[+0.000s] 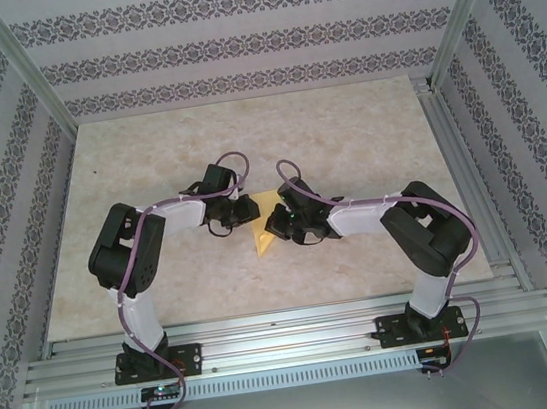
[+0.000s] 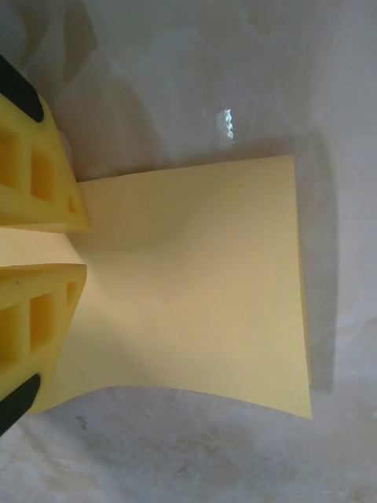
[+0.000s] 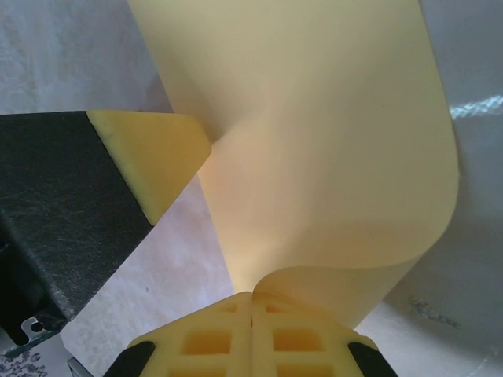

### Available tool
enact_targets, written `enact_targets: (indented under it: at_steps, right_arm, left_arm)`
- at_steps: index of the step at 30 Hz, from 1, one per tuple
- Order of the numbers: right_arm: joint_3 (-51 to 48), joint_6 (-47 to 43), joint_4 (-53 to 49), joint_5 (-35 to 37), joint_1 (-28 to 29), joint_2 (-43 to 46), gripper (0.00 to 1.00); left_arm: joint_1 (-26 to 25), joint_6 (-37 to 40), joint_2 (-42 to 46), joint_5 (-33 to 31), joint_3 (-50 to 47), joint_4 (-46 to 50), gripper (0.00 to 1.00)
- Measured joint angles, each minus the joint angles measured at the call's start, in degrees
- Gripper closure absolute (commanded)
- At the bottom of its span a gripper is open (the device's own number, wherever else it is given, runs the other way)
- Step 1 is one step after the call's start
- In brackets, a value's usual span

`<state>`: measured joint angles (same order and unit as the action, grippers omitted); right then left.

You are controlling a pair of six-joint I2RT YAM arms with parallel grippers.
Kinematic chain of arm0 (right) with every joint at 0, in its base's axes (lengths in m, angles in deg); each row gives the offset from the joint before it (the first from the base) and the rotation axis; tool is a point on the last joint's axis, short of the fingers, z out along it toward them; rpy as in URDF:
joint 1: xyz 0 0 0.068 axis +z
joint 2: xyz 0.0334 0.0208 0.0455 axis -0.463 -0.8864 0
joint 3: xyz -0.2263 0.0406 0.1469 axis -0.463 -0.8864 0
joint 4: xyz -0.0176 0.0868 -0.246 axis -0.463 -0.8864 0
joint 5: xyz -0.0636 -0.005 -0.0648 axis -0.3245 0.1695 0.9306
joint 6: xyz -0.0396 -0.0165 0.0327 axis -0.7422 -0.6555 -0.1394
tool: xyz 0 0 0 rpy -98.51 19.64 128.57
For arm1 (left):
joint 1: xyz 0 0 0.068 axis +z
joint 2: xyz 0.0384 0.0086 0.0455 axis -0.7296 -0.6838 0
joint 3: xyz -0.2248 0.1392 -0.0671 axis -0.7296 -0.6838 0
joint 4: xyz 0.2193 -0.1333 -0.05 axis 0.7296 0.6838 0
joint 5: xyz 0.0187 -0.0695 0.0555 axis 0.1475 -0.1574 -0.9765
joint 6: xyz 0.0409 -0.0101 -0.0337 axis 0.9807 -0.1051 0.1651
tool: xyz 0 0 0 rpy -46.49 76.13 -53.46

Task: Fold a paper plane with a square sheet of paper (pick it up from the middle)
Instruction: Third fold the triangle at the center of the table.

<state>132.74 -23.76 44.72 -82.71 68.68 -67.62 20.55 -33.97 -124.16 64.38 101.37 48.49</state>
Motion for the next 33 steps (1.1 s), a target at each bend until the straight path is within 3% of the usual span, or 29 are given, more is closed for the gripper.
enact_targets:
  at_steps: [33]
  right_arm:
    - [2.25, -1.25, 3.41, -3.04, 0.0, -5.27, 0.98]
  left_arm:
    - [0.0, 1.03, -0.15, 0.68, 0.04, 0.02, 0.8]
